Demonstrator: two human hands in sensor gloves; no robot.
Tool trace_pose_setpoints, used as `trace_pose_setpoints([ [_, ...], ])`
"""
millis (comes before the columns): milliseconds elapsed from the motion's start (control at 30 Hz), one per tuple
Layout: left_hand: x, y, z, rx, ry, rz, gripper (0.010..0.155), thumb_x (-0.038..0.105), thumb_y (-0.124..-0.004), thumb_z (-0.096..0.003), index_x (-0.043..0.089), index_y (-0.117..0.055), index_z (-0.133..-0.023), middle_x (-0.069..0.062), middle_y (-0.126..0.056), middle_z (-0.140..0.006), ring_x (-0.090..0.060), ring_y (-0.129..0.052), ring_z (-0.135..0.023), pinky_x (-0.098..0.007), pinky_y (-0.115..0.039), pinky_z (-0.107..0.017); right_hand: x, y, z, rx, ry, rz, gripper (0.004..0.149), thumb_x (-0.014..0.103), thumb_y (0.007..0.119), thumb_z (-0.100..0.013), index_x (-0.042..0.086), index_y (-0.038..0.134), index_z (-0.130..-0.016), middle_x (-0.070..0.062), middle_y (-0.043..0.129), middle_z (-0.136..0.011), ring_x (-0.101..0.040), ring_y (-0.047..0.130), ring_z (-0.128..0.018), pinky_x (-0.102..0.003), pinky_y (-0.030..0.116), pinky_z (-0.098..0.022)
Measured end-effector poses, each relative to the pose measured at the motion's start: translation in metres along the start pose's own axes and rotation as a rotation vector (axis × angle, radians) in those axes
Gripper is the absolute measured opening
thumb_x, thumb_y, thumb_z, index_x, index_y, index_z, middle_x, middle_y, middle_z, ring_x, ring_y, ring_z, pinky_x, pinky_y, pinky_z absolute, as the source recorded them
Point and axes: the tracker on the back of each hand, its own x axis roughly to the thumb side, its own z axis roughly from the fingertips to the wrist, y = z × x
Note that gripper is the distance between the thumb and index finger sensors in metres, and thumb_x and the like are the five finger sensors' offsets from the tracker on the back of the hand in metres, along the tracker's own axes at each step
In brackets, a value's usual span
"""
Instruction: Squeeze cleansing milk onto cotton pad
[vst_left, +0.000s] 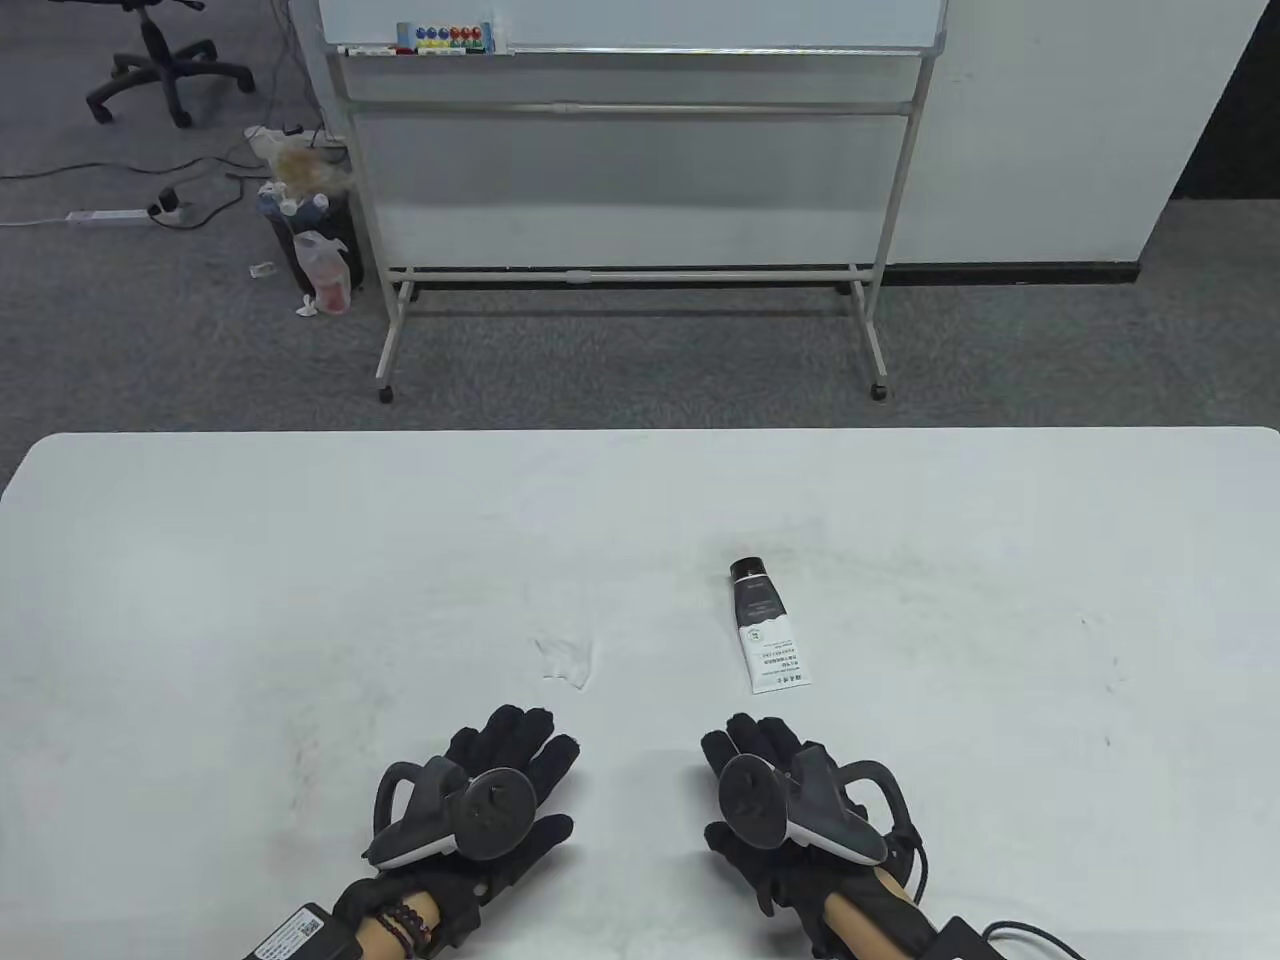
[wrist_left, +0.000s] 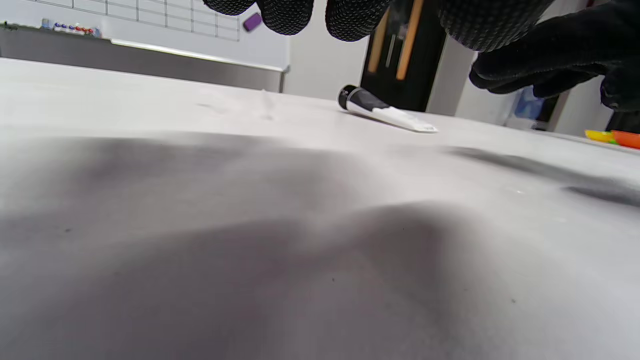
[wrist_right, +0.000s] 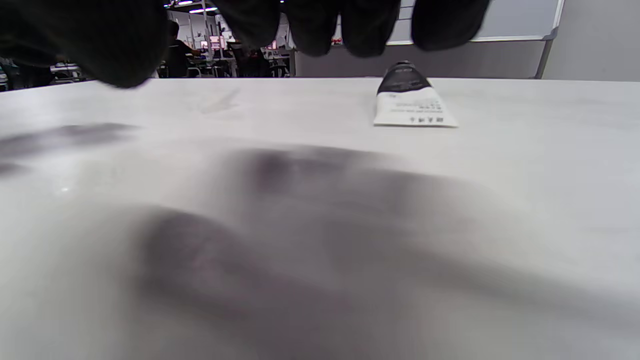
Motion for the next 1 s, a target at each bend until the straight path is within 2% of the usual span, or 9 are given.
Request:
trace_pose_setpoints([
  [233, -0.001, 0.002, 0.0, 0.002, 0.005, 0.017, 0.074, 0.056, -0.062, -0.0479, 0.023, -0.043, -0.111, -0.016, -0.035, -0.121, -0.044, -0.032, -0.11, -0.071, -0.04, -0.072, -0.002, -0.001, -0.002, -0.013, 0.029, 0.024, 0.083, 0.059, 0.071, -0.041, 0.028, 0.039, -0.111, -0.006, 0.041, -0.119, -0.035, 0.046, -0.112, -0.058, 0.05, -0.075],
  [400, -0.003, 0.003, -0.003, -0.015, 0.008, 0.014, 0.074, 0.056, -0.062, -0.0479, 0.023, -0.044, -0.111, -0.016, -0.036, -0.121, -0.045, -0.034, -0.11, -0.071, -0.041, -0.072, -0.009, -0.011, -0.019, -0.069, 0.08, 0.027, 0.084, 0.06, 0.071, -0.041, 0.025, 0.04, -0.111, -0.007, 0.046, -0.118, -0.035, 0.05, -0.112, -0.058, 0.052, -0.075],
  [467, -0.005, 0.004, -0.005, -0.01, 0.008, 0.027, 0.074, 0.056, -0.063, -0.048, 0.022, -0.044, -0.111, -0.016, -0.037, -0.121, -0.045, -0.035, -0.11, -0.071, -0.041, -0.072, -0.013, -0.016, -0.032, -0.092, 0.128, 0.044, 0.085, 0.059, 0.071, -0.041, 0.023, 0.039, -0.112, -0.009, 0.048, -0.117, -0.036, 0.053, -0.111, -0.057, 0.054, -0.074],
  [600, -0.007, 0.005, -0.008, -0.002, 0.012, 0.045, 0.074, 0.056, -0.063, -0.0478, 0.022, -0.046, -0.111, -0.016, -0.038, -0.121, -0.045, -0.038, -0.11, -0.071, -0.042, -0.072, -0.025, -0.022, -0.08, -0.124, 0.288, 0.069, 0.088, 0.06, 0.072, -0.041, 0.02, 0.036, -0.111, -0.011, 0.05, -0.116, -0.037, 0.056, -0.109, -0.056, 0.056, -0.073],
  [700, -0.007, 0.005, -0.009, -0.021, -0.005, 0.052, 0.074, 0.056, -0.063, -0.0477, 0.022, -0.047, -0.111, -0.016, -0.039, -0.121, -0.045, -0.038, -0.11, -0.071, -0.043, -0.072, -0.039, -0.024, -0.121, -0.086, 0.417, 0.098, 0.092, 0.061, 0.071, -0.04, 0.017, 0.032, -0.111, -0.013, 0.048, -0.116, -0.038, 0.055, -0.109, -0.056, 0.056, -0.073],
  [800, -0.009, 0.007, -0.009, -0.025, -0.009, 0.067, 0.073, 0.056, -0.064, -0.0479, 0.023, -0.048, -0.111, -0.015, -0.04, -0.121, -0.045, -0.039, -0.11, -0.071, -0.043, -0.072, -0.053, -0.021, -0.149, -0.038, 0.539, 0.081, 0.093, 0.062, 0.072, -0.04, 0.017, 0.032, -0.111, -0.013, 0.048, -0.116, -0.039, 0.055, -0.108, -0.056, 0.056, -0.073],
  [867, -0.01, 0.007, -0.009, -0.022, -0.008, 0.077, 0.073, 0.056, -0.064, -0.0479, 0.022, -0.048, -0.111, -0.015, -0.041, -0.121, -0.045, -0.04, -0.11, -0.071, -0.044, -0.072, -0.061, -0.017, -0.161, 0.01, 0.619, 0.074, 0.096, 0.063, 0.072, -0.04, 0.016, 0.03, -0.111, -0.014, 0.047, -0.117, -0.04, 0.054, -0.109, -0.056, 0.055, -0.074],
  [1000, -0.012, 0.007, -0.01, -0.03, -0.008, 0.082, 0.073, 0.056, -0.064, -0.0479, 0.022, -0.048, -0.111, -0.016, -0.041, -0.121, -0.046, -0.04, -0.11, -0.071, -0.043, -0.072, -0.07, -0.008, -0.174, 0.057, 0.668, 0.036, 0.099, 0.064, 0.074, -0.038, 0.013, 0.03, -0.111, -0.016, 0.05, -0.116, -0.04, 0.058, -0.107, -0.056, 0.056, -0.074],
])
